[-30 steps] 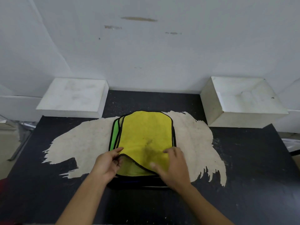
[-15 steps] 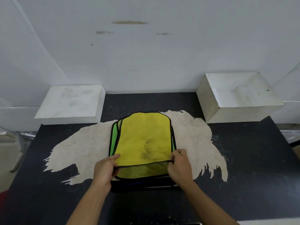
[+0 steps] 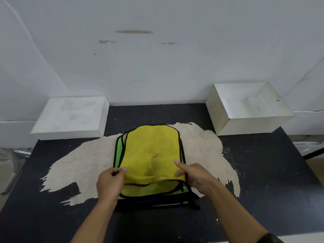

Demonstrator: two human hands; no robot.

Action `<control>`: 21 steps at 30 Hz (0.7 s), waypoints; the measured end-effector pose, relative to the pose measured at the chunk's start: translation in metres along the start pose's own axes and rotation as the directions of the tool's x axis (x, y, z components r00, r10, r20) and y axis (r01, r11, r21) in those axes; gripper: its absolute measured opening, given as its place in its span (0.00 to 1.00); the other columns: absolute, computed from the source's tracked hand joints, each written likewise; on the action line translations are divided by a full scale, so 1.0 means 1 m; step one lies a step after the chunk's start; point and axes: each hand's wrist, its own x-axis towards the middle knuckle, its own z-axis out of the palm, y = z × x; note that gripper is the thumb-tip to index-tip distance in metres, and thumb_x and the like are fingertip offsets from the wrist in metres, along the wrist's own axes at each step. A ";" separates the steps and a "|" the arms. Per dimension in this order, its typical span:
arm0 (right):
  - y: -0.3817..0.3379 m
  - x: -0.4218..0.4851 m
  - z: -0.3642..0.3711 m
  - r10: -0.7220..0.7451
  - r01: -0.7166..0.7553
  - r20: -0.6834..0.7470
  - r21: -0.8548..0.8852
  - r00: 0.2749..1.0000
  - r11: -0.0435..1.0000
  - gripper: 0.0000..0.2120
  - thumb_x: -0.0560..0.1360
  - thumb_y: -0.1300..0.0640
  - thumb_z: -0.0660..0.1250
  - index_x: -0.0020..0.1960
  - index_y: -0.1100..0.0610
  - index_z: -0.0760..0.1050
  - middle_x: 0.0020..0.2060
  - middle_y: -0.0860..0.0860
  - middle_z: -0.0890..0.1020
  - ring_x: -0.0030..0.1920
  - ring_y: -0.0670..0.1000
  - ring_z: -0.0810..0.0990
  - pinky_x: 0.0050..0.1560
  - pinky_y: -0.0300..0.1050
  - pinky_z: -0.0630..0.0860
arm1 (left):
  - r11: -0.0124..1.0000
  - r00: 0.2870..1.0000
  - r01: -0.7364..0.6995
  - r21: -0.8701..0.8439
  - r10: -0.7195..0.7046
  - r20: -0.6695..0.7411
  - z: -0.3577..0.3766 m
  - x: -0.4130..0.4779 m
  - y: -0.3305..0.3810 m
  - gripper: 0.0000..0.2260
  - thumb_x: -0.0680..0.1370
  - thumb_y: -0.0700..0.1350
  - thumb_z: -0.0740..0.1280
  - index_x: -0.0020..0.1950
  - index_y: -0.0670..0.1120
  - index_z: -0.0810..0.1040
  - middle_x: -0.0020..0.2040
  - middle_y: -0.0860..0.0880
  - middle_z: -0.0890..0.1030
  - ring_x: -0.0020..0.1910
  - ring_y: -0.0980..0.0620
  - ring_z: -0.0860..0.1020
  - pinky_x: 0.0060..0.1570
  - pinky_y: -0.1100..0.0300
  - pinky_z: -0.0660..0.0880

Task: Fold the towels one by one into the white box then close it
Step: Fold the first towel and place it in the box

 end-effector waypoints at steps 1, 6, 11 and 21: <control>0.000 0.001 0.001 -0.041 0.041 -0.108 -0.003 0.993 0.999 0.25 0.65 0.36 0.76 0.36 0.61 0.85 0.48 0.59 0.84 0.49 0.54 0.80 0.48 0.47 0.76 | 0.999 1.000 0.003 -0.033 -0.003 0.008 0.000 0.002 -0.001 0.03 0.75 0.46 0.72 0.44 0.47 0.82 0.44 0.49 0.82 0.47 0.49 0.78 0.44 0.56 0.72; 0.001 -0.001 0.008 -0.225 0.220 -0.459 -0.064 0.860 0.973 0.27 0.70 0.44 0.75 0.20 0.54 0.68 0.24 0.51 0.73 0.30 0.51 0.69 0.35 0.46 0.67 | 0.991 0.987 0.057 -0.119 -0.037 0.159 -0.002 0.009 0.001 0.11 0.75 0.33 0.67 0.50 0.48 0.81 0.53 0.47 0.79 0.53 0.46 0.77 0.45 0.57 0.74; 0.003 0.004 0.009 -0.135 0.166 -0.397 0.043 0.908 0.985 0.19 0.70 0.61 0.76 0.32 0.57 0.66 0.29 0.55 0.72 0.27 0.52 0.70 0.26 0.41 0.71 | 0.978 0.935 0.180 -0.107 -0.137 0.326 -0.002 0.009 0.016 0.20 0.73 0.27 0.57 0.53 0.46 0.83 0.55 0.46 0.78 0.51 0.47 0.77 0.45 0.55 0.77; -0.014 -0.008 -0.003 -0.028 0.031 -0.047 0.067 0.999 0.997 0.15 0.78 0.72 0.58 0.57 0.62 0.79 0.55 0.60 0.75 0.38 0.56 0.79 0.32 0.43 0.79 | 0.995 0.961 0.081 -0.056 -0.063 0.268 -0.005 0.018 0.020 0.11 0.79 0.36 0.65 0.60 0.42 0.81 0.60 0.44 0.78 0.46 0.52 0.77 0.47 0.59 0.75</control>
